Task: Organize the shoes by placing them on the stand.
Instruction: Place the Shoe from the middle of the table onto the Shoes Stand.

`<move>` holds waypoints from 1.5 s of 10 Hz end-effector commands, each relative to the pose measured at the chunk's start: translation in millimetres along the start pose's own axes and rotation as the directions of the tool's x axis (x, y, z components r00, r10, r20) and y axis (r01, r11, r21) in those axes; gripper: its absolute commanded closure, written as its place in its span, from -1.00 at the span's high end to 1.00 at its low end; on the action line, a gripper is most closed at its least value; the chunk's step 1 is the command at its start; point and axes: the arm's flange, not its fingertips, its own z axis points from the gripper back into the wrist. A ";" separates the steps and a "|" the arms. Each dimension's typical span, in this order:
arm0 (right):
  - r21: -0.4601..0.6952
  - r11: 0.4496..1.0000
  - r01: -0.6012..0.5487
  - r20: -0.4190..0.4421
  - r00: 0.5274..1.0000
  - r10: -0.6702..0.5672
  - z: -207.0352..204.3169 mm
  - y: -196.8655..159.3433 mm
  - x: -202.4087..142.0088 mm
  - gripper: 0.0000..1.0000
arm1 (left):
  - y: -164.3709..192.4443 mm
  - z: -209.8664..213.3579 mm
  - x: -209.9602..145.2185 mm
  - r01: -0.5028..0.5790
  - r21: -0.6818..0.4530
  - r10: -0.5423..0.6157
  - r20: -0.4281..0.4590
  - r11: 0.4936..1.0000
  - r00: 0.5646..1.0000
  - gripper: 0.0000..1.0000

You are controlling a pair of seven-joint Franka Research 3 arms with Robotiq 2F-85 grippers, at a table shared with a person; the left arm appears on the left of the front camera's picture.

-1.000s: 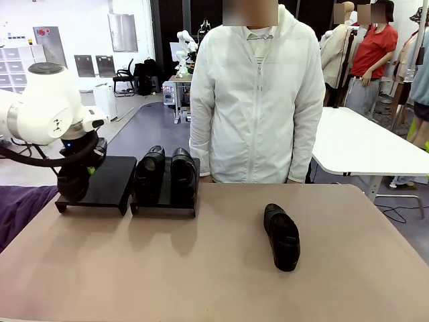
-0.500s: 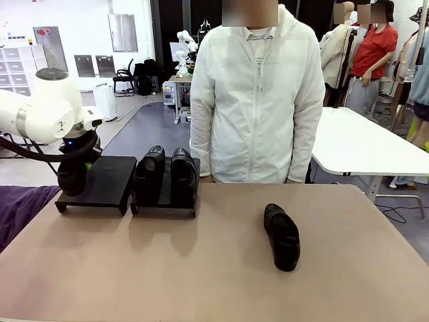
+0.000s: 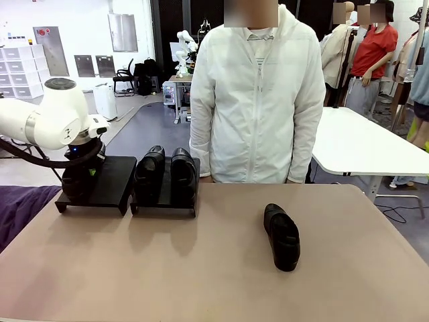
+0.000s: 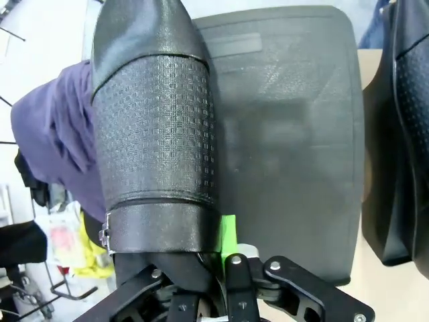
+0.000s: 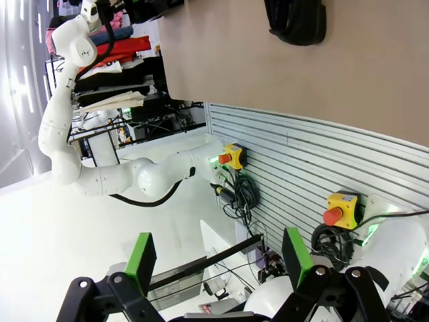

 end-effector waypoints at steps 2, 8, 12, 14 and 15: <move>0.012 1.000 -0.025 -0.002 1.000 0.025 3.1 1.3 0.2 1.00 | 6.6 5.4 6.8 -0.010 0.010 0.010 0.039 1.000 0.999 1.00; 0.012 1.000 -0.025 -0.002 1.000 0.025 3.1 1.3 0.2 1.00 | 14.2 87.8 -47.4 -0.035 0.035 0.032 0.072 0.999 0.997 1.00; 0.012 1.000 -0.025 -0.002 1.000 0.025 3.1 1.3 0.2 1.00 | 6.6 192.8 -141.0 0.165 -0.360 -0.211 -0.092 0.918 0.973 1.00; 0.012 1.000 -0.025 -0.002 1.000 0.025 3.1 1.3 0.2 1.00 | 4.1 206.5 -199.9 0.249 -0.599 -0.370 -0.085 0.761 0.925 1.00; 0.012 1.000 -0.025 -0.002 1.000 0.025 3.1 1.3 0.2 1.00 | 6.6 200.7 -229.3 0.251 -0.708 -0.391 -0.039 0.660 0.919 1.00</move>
